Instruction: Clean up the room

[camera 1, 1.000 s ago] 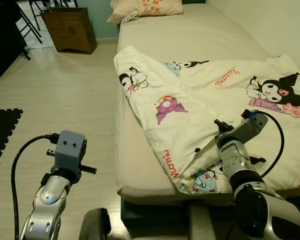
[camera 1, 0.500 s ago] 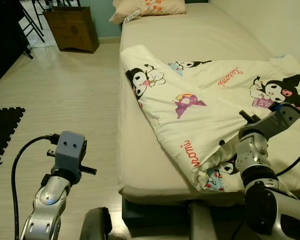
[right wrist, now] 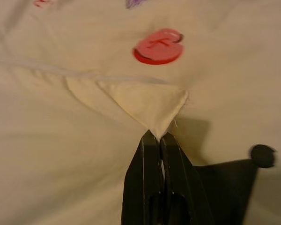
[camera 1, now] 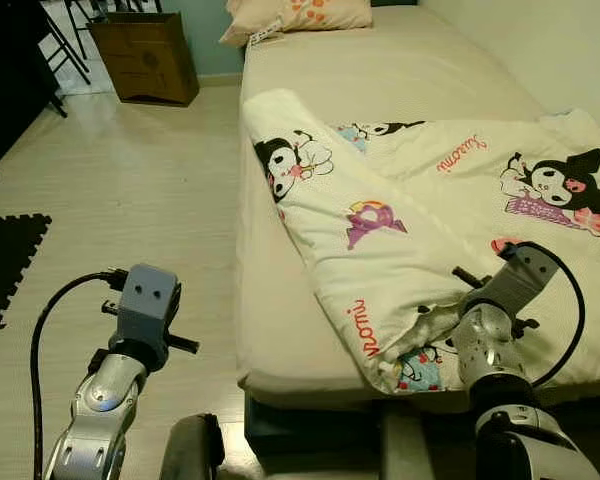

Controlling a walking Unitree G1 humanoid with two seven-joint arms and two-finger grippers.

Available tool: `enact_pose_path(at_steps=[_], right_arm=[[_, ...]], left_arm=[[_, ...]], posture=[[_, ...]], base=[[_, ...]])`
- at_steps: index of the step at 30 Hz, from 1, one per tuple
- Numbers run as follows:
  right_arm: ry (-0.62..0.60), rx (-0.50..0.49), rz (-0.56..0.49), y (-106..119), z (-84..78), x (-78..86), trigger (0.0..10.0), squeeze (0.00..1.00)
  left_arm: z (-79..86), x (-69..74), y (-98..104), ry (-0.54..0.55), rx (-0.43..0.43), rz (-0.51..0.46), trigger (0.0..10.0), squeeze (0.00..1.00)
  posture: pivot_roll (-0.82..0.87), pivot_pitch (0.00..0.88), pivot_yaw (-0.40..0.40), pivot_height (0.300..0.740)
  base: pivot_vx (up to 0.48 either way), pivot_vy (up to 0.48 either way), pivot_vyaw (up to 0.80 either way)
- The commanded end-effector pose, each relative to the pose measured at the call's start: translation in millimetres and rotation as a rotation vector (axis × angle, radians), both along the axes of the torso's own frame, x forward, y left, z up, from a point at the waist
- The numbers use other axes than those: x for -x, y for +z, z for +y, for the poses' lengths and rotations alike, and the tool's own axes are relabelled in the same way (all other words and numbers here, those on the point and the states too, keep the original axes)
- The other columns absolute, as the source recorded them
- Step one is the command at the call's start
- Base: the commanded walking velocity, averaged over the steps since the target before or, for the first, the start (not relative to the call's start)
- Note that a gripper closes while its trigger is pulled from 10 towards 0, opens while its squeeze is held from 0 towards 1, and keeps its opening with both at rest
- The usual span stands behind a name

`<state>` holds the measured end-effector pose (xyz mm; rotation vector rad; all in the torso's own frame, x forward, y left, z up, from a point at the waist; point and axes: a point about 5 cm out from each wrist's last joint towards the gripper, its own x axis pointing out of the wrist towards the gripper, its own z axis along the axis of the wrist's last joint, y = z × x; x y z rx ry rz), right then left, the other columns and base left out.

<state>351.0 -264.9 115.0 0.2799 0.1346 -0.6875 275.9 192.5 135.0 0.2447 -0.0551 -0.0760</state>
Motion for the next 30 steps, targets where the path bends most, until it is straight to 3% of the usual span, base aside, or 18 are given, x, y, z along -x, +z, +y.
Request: enact_pose_path(at_steps=[1, 2, 3, 4, 10, 11, 14, 16, 17, 19, 20, 25, 30], right_arm=[[-0.033, -0.004, 0.059, -9.3, -4.8, 6.7, 10.0, 0.04], [-0.033, -0.01, 0.054, -8.7, -4.9, 7.5, 10.0, 0.2], [-0.033, -0.01, 0.054, -8.7, -4.9, 7.5, 10.0, 0.2], [-0.031, -0.012, 0.05, -8.1, -5.6, 8.1, 10.0, 1.0], [-0.061, 0.002, 0.046, -3.2, -7.0, 10.8, 10.0, 1.0], [-0.059, 0.021, 0.02, 2.0, -6.2, 9.1, 10.0, 0.0], [-0.045, 0.052, -0.023, 11.4, -2.9, 5.4, 10.0, 0.0], [0.064, 0.045, -0.065, 20.4, 15.4, -4.4, 10.0, 0.0], [0.137, 0.007, -0.099, 22.8, 29.9, -9.6, 10.0, 0.15], [0.185, -0.021, -0.122, 24.4, 39.5, -12.2, 10.0, 0.15], [0.216, -0.084, -0.15, 23.7, 48.9, -13.9, 10.0, 1.0], [0.277, -0.275, -0.198, 15.6, 72.7, -17.2, 10.0, 1.0], [0.301, -0.296, -0.163, 3.3, 76.4, -17.5, 10.0, 1.0]], left_arm=[[1.9, 2.0, -9.3, 0.001, -0.022, 0.043, 10.0, 0.0], [2.0, 1.8, -9.2, 0.002, -0.021, 0.043, 10.0, 0.0], [2.0, 1.8, -9.2, 0.002, -0.021, 0.043, 10.0, 0.0], [2.3, 1.5, -8.9, 0.003, -0.021, 0.042, 10.0, 0.0], [3.6, 1.1, -8.0, 0.008, -0.019, 0.038, 10.0, 0.0], [4.2, 1.0, -7.6, 0.01, -0.017, 0.035, 10.0, 0.0], [5.3, 0.9, -6.7, 0.013, -0.014, 0.032, 10.0, 0.0], [6.3, 0.0, -6.2, 0.016, -0.006, 0.029, 10.0, 0.0], [5.9, -0.6, -6.2, 0.015, -0.002, 0.028, 10.0, 0.0], [5.2, -1.1, -6.4, 0.014, 0.001, 0.028, 10.0, 0.0], [3.8, -1.7, -6.5, 0.008, 0.005, 0.027, 10.0, 0.0], [-3.1, -3.5, -6.7, -0.035, 0.025, 0.025, 10.0, 0.0], [-6.4, -3.9, -6.8, -0.06, 0.032, 0.028, 10.0, 0.0]], posture=[[0.0, 0.227, 0.056, 0.531], [0.0, 0.227, 0.056, 0.531], [0.0, 0.227, 0.056, 0.531], [0.0, 0.226, 0.055, 0.531], [0.0, 0.225, 0.054, 0.531], [0.0, 0.224, 0.055, 0.531], [0.0, 0.224, 0.055, 0.531], [-0.01, 0.217, 0.055, 0.531], [-0.01, 0.215, 0.056, 0.531], [-0.01, 0.212, 0.057, 0.531], [-0.01, 0.21, 0.057, 0.531], [-0.02, 0.201, 0.061, 0.531], [-0.03, 0.195, 0.064, 0.531]], base=[[0.0, 0.0, 0.0], [0.0, 0.0, 0.0], [0.0, 0.0, 0.0], [0.0, 0.0, 0.0], [0.0, 0.0, 0.0], [0.0, 0.0, 0.0], [0.0, 0.0, 0.0], [0.0, 0.0, 0.0], [0.0, 0.0, 0.0], [0.0, 0.0, 0.0], [0.0, 0.0, 0.0], [0.0, 0.0, 0.0], [0.0, 0.0, 0.0]])
